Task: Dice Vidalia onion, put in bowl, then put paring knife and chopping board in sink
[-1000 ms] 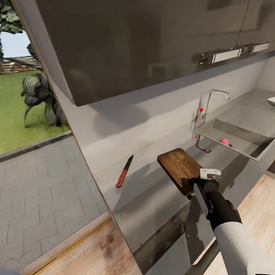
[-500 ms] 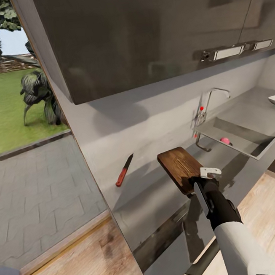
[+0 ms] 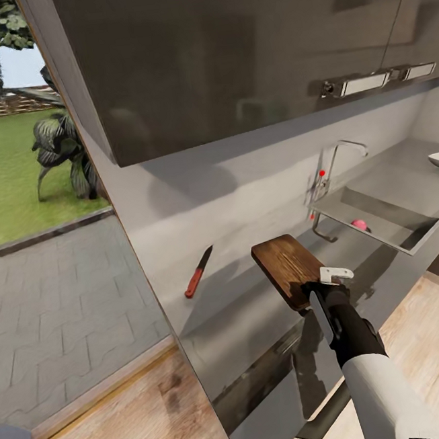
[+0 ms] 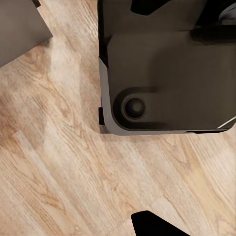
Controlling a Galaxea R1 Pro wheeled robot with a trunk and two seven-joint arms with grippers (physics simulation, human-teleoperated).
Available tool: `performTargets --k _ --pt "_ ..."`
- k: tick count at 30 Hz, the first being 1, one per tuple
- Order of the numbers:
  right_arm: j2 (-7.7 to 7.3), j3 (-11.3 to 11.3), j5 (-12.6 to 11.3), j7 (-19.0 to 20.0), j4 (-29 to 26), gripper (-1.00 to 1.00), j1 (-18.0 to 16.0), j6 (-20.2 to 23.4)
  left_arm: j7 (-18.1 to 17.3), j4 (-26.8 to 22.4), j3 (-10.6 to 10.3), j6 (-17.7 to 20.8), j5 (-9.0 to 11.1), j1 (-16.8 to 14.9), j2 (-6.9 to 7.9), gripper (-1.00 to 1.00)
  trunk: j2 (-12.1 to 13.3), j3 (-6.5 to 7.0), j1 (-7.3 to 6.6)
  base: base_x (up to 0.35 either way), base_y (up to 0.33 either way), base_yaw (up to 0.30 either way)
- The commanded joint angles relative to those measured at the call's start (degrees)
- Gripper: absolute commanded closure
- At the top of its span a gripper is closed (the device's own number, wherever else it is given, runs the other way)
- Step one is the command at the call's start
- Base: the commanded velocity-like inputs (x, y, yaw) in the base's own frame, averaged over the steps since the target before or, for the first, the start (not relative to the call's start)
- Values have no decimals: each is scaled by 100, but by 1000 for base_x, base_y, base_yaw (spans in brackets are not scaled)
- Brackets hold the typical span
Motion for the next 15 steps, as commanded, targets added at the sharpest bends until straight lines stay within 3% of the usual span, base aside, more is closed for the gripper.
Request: performTargets --k 1,2,15 --pt "5 -14 46 19 271 -100 -3 66 -3 -4 -7 -13 -2 -1 2 -100 -8 -11 5 0 0 0" --pt "6 -13 46 19 271 100 -3 66 -3 -4 -7 -13 0 -1 2 -100 -8 -11 5 0 0 0" --pt "8 -72 21 10 263 100 -3 93 -3 -4 -7 -13 4 -1 2 -100 -8 -11 5 0 0 0"
